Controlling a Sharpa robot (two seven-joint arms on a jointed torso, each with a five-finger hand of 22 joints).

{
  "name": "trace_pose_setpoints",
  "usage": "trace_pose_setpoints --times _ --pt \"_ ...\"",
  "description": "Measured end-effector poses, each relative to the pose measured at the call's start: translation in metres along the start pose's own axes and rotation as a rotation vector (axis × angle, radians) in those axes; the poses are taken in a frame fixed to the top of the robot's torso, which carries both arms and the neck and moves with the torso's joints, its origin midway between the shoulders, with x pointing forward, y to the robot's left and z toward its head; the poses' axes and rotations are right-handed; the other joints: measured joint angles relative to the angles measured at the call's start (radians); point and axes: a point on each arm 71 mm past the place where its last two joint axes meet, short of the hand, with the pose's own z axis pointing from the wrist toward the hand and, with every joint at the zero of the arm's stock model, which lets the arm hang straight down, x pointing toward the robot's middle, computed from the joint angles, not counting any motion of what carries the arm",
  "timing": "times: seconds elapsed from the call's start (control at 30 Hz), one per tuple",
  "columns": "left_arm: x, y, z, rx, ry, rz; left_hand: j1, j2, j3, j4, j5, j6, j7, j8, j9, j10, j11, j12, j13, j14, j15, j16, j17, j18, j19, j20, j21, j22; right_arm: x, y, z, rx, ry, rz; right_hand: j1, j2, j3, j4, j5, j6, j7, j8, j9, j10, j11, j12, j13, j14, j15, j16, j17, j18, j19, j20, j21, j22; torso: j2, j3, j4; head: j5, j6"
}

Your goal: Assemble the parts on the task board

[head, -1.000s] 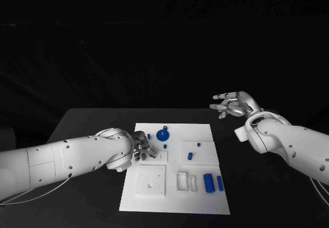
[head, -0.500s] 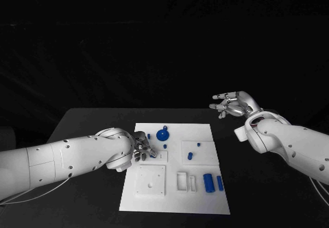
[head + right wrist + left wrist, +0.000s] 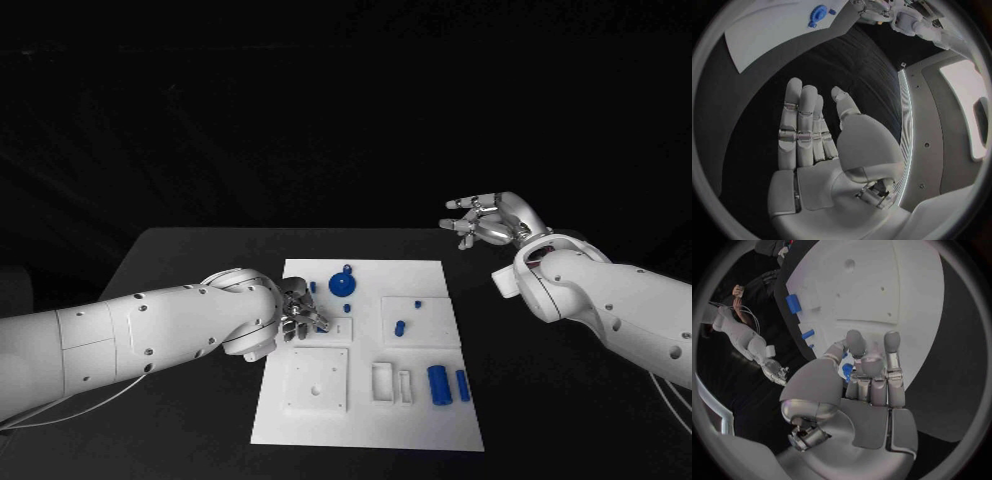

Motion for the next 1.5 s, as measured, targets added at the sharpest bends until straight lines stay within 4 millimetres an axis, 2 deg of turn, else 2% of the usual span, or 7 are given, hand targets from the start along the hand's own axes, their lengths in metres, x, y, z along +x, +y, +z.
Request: trace_pose_setpoints --times 0.2,0.27,0.53,0.7,0.87,1.13,1.5 --pt "0.000 0.000 0.001 -0.002 0.005 0.006 -0.007 0.007 0.001 0.012 -0.007 0.000 0.000 0.000 0.059 0.000 0.000 0.008 -0.004 0.000 0.000 0.005 0.006 0.000 0.000 0.000 0.000 0.000 0.000 0.000 0.000 0.000 0.001 0.000 0.000 0.000 0.003 -0.003 0.000 0.000 0.000 0.000 0.000 0.000 0.000 0.000 -0.001 0.000 0.000 0.000 0.000 0.000 0.000 0.000 0.000 -0.001 0.000 0.0004 -0.0011 -0.002 0.001" --pt "0.000 0.000 0.001 -0.002 0.007 0.007 -0.010 0.010 0.000 0.014 -0.007 0.000 0.000 0.000 0.101 0.000 0.000 0.008 -0.004 0.000 0.000 0.007 0.006 0.000 0.000 0.000 0.000 0.000 0.000 0.000 0.000 0.001 0.002 0.000 0.000 0.000 0.003 -0.003 0.000 0.000 0.000 0.000 0.000 0.000 0.000 0.000 -0.001 0.000 0.000 0.000 0.000 0.000 0.000 0.000 0.000 -0.001 0.000 0.0003 -0.0009 -0.003 0.001" --pt "0.000 -0.002 0.002 -0.001 0.011 0.012 -0.011 0.011 -0.001 0.015 -0.008 0.000 0.000 0.000 0.198 0.000 0.000 0.008 -0.004 0.001 0.002 0.007 0.008 0.000 0.000 0.000 0.000 0.001 0.002 0.000 0.001 0.001 0.005 0.002 0.000 0.000 0.015 -0.015 0.016 0.000 0.000 0.000 0.000 0.000 0.000 0.000 -0.005 0.000 0.000 0.000 0.001 0.000 0.000 0.000 0.000 -0.001 0.000 0.0004 0.0005 -0.006 0.001" --pt "0.000 -0.003 0.002 0.000 0.013 0.014 -0.011 0.011 -0.002 0.016 -0.008 0.000 0.000 0.000 0.236 0.000 0.000 0.008 -0.004 0.002 0.001 0.007 0.008 0.000 0.000 0.000 0.000 0.001 0.002 0.000 0.001 0.001 0.006 0.002 -0.002 0.002 0.018 -0.018 0.023 0.000 0.000 0.000 0.000 0.000 0.000 0.000 -0.005 0.000 0.000 0.000 0.001 0.000 0.000 0.000 0.004 -0.001 0.000 0.0004 0.0000 -0.006 0.002" --pt "0.000 -0.004 0.003 0.001 0.013 0.019 -0.011 0.011 -0.001 0.015 -0.011 0.000 0.000 0.002 0.297 0.000 0.000 0.008 -0.005 0.006 0.001 0.007 0.010 0.000 0.000 0.000 0.000 0.001 0.002 0.000 0.001 0.001 0.008 0.003 -0.004 0.004 0.019 -0.019 0.023 0.000 0.000 0.000 0.000 0.002 0.002 0.000 -0.005 0.000 0.000 0.000 0.001 0.000 0.000 0.000 0.004 -0.001 0.000 -0.0001 -0.0002 -0.007 0.002" --pt "0.000 -0.009 0.004 0.009 0.013 0.037 -0.010 0.010 -0.003 0.014 -0.015 0.000 0.000 0.073 0.304 0.002 0.002 0.008 -0.008 0.006 0.000 0.007 0.010 0.000 0.000 0.000 0.000 0.000 0.004 0.001 0.002 0.000 0.012 0.005 -0.004 0.004 0.023 -0.023 0.028 0.000 0.000 0.000 0.000 0.002 0.002 0.000 -0.005 0.000 0.000 0.000 0.001 0.000 0.000 0.000 0.004 -0.001 0.000 -0.0001 0.0000 -0.011 0.002" --pt "0.004 -0.015 0.003 0.025 0.035 0.072 -0.005 0.005 -0.010 0.007 -0.007 0.011 0.003 0.071 0.296 0.014 0.007 0.008 -0.008 0.004 -0.002 0.007 0.009 0.000 0.000 0.000 0.000 0.000 0.005 0.001 0.002 0.000 0.016 0.006 -0.004 0.004 0.023 -0.023 0.028 0.000 0.000 0.000 0.000 0.002 0.002 0.000 -0.005 0.000 0.000 0.000 0.001 0.000 0.000 0.000 0.004 -0.001 0.000 0.0002 0.0000 -0.014 0.000"
